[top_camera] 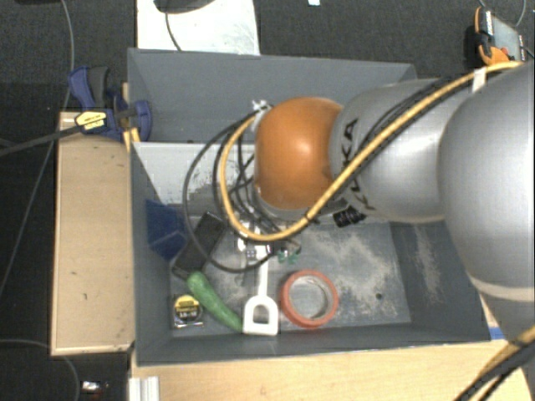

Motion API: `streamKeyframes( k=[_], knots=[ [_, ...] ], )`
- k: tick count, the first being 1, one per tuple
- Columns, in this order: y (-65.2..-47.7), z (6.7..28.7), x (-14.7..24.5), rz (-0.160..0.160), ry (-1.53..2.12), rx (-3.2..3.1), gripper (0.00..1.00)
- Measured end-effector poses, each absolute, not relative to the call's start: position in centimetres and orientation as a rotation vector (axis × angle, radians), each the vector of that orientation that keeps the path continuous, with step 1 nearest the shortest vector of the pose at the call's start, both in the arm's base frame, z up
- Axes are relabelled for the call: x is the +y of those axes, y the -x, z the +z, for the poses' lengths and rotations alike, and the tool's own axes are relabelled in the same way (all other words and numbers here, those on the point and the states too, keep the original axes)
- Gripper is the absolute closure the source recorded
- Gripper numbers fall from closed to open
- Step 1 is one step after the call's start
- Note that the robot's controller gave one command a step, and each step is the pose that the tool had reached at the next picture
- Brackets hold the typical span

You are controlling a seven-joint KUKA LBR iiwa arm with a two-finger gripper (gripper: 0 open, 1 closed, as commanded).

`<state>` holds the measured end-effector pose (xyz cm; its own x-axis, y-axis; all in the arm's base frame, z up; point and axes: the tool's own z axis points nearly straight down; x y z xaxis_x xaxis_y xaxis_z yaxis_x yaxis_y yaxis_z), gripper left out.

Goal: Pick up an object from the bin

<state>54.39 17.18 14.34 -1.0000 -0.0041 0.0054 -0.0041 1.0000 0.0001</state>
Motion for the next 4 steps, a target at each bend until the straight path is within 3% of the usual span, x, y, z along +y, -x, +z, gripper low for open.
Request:
streamKeyframes(
  k=[1, 2, 3, 4],
  knots=[
    [-54.6, 14.8, 17.1, -0.002, 0.005, -3.144, 0.0],
    [-48.1, 7.3, 14.8, -0.003, -0.802, -3.046, 0.0],
    [-48.6, 7.1, 14.6, -0.003, -0.66, -3.082, 0.0],
    [-48.3, 7.3, 14.8, -0.003, -0.804, -3.063, 0.0]
  ],
)
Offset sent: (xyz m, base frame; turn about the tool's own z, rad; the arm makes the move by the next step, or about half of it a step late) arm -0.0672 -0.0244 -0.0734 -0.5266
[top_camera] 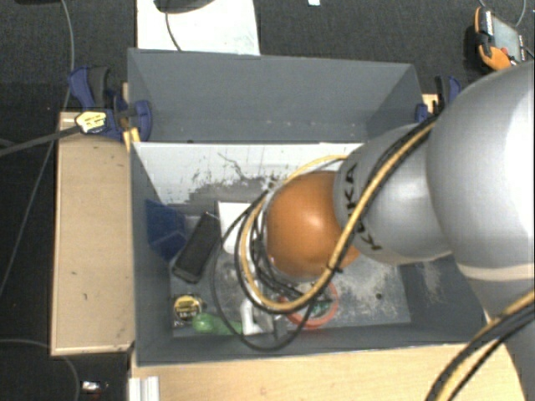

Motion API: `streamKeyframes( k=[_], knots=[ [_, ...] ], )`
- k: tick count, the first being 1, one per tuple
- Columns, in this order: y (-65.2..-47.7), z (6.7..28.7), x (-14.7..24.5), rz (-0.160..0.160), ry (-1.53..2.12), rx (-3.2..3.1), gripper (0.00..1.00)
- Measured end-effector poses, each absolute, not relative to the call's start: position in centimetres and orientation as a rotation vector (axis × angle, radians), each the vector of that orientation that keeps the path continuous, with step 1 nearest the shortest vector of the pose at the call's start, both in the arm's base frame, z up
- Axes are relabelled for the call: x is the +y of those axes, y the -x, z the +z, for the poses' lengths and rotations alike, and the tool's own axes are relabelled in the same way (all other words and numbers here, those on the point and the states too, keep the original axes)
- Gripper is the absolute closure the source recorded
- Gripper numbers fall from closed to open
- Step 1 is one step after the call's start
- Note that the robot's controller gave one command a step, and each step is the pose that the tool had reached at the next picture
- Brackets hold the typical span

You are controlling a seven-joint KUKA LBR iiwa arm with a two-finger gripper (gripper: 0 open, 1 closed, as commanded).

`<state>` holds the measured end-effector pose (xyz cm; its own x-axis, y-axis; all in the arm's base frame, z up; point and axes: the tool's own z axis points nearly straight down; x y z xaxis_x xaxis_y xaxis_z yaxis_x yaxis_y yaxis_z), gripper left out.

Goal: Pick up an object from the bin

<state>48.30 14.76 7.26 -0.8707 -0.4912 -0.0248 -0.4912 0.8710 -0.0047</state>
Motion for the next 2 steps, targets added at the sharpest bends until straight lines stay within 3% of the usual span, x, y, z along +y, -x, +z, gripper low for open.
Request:
streamKeyframes(
  k=[1, 2],
  knots=[
    [-48.85, 7.25, 14.59, 0.005, 0.643, 3.057, 0.0],
    [-48.5, 7.25, 14.67, 0.004, 0.737, 3.032, 1.0]
  ],
)
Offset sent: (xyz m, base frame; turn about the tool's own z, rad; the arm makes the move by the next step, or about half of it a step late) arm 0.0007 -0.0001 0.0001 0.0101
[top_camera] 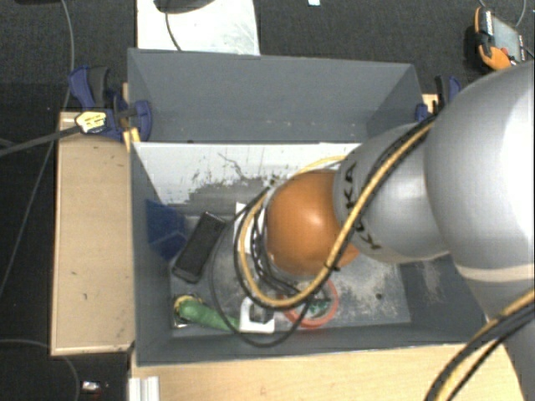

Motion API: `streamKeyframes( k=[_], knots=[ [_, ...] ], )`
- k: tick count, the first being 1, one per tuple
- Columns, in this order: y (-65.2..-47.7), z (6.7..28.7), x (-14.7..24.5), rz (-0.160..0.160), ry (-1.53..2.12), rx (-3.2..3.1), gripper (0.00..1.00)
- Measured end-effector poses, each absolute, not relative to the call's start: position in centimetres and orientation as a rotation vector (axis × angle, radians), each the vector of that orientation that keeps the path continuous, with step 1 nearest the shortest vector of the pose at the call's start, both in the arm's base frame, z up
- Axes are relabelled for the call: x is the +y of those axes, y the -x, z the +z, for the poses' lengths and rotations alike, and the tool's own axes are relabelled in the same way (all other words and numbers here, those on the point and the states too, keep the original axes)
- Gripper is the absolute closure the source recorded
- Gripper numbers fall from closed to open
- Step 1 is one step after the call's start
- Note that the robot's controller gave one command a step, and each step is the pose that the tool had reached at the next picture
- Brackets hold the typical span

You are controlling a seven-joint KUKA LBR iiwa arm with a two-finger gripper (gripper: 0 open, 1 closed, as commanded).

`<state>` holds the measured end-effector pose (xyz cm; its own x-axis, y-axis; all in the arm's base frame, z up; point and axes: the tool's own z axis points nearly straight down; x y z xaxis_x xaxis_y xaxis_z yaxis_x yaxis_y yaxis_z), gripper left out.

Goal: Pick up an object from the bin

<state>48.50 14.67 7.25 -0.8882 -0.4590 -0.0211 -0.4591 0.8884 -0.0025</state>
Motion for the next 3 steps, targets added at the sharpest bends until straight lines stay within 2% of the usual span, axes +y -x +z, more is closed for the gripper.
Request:
streamKeyframes(
  k=[1, 2, 3],
  knots=[
    [-48.4, 7.3, 14.7, 0.004, 0.755, 3.026, 1.0],
    [-48.2, 8.8, 14.6, 0.004, 0.759, 3.035, 1.0],
    [-48.5, 12.5, 14.7, 0.005, 0.751, 3.022, 1.0]
  ],
)
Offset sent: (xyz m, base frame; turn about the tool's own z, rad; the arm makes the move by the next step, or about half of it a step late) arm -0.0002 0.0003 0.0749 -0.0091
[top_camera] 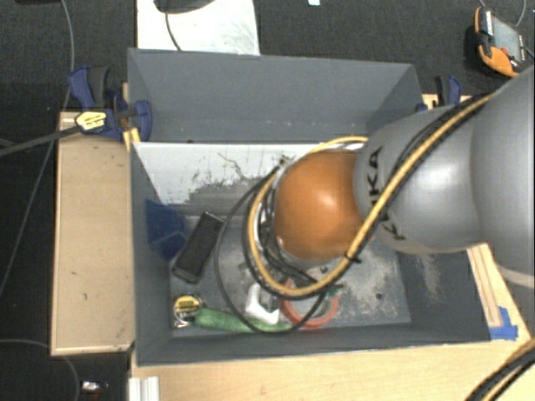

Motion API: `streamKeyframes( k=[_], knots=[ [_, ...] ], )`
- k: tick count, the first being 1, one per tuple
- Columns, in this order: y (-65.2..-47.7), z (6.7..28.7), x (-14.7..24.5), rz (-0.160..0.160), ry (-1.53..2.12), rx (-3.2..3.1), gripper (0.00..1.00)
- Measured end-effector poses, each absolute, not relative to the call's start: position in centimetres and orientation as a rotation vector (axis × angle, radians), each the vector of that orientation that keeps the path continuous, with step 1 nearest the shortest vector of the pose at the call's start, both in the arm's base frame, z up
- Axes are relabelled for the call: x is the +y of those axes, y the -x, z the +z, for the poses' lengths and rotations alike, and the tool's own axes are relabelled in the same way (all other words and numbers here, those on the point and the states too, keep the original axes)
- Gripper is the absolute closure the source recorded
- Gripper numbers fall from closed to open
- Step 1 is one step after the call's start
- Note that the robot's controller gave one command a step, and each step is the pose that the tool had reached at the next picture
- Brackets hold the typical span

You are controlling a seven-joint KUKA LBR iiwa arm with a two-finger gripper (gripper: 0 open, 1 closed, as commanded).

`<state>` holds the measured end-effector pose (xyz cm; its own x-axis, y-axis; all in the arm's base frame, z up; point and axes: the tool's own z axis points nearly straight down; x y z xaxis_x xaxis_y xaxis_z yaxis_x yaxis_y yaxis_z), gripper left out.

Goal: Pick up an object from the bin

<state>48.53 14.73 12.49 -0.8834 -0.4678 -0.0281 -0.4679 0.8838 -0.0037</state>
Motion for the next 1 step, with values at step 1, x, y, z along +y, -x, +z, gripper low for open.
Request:
streamKeyframes(
  k=[1],
  knots=[
    [-48.49, 13.36, 14.73, 0.005, 0.747, 3.024, 1.0]
  ],
)
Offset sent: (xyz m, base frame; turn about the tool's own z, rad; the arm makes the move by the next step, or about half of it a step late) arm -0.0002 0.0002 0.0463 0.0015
